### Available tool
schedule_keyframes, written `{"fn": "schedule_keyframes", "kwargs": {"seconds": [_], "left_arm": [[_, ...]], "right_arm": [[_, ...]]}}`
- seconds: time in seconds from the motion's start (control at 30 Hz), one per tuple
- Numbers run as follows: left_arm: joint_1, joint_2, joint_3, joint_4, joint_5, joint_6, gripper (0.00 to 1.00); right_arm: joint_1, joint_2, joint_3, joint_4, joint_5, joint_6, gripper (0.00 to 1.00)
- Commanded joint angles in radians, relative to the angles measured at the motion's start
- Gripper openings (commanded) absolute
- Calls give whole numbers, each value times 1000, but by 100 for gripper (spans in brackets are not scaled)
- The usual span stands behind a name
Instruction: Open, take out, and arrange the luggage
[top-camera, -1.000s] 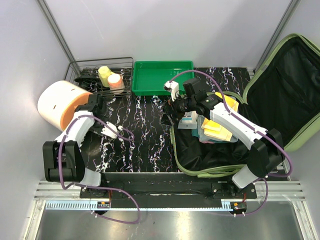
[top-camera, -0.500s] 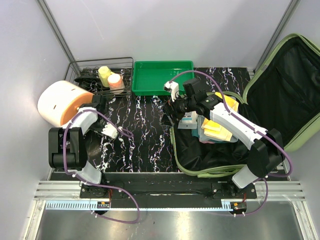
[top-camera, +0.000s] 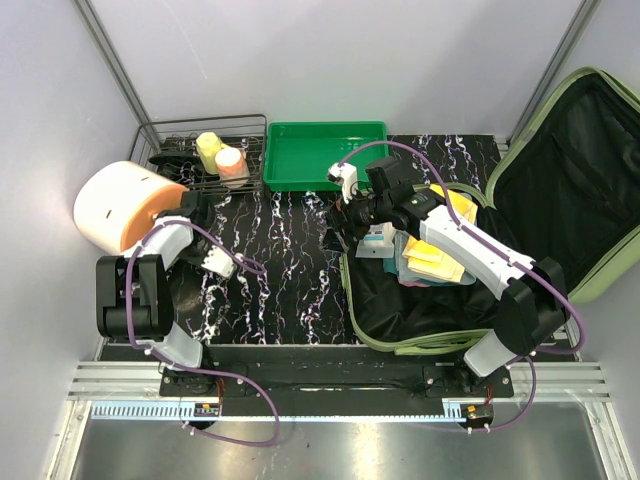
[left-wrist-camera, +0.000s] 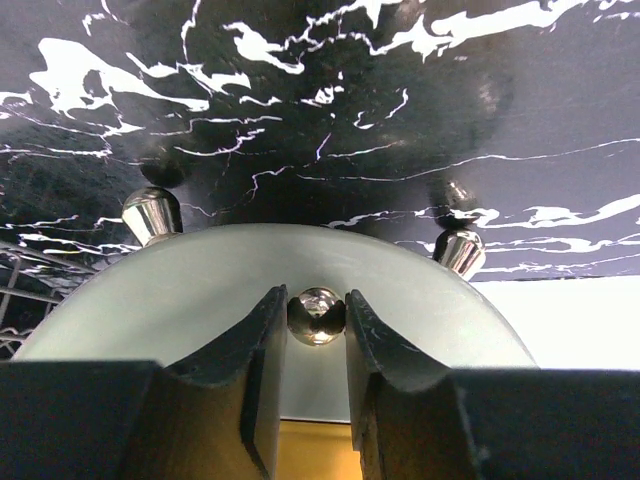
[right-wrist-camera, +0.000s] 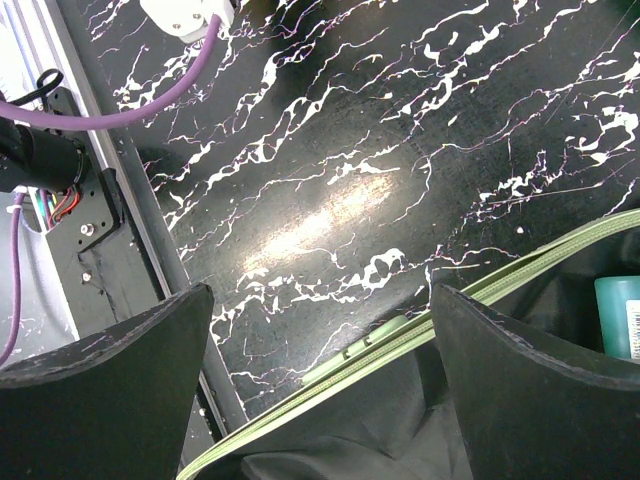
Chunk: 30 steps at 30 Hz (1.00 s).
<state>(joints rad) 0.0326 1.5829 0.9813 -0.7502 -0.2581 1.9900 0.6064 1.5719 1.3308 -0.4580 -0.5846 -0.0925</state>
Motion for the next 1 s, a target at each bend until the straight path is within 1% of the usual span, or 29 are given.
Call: {"fn": "schedule_keyframes", "kwargs": {"seconds": [0.0, 0.23, 0.47, 0.67, 0.77, 0.8, 0.83, 0.9, 0.97], "left_arm": [[-72, -66, 5, -6, 78, 150, 0], [-183, -84, 36, -49, 126, 49, 0], [-301, -47, 128, -121, 155, -147, 0], [-421, 41, 172, -141, 89, -324, 0], [-442, 40, 131, -117, 66, -315, 12], [-448, 40, 119, -113, 56, -310, 15], [-456, 45, 108, -107, 28, -313, 15], [-476, 70, 114, -107, 20, -350, 16], [-497, 87, 151, -115, 22, -411, 15]], "right_arm": [[-8, -26, 4, 19, 0, -21, 100], [-11, -26, 4, 16, -1, -29, 100], [-13, -29, 5, 7, -4, -36, 100], [-14, -24, 13, -1, -9, -41, 100], [-13, -29, 13, -5, -6, -49, 100], [-16, -32, 10, -4, -6, -50, 100], [-16, -32, 5, -5, -6, -50, 100], [-14, -32, 4, -5, -9, -50, 100], [-16, -30, 2, -4, -12, -49, 100]]}}
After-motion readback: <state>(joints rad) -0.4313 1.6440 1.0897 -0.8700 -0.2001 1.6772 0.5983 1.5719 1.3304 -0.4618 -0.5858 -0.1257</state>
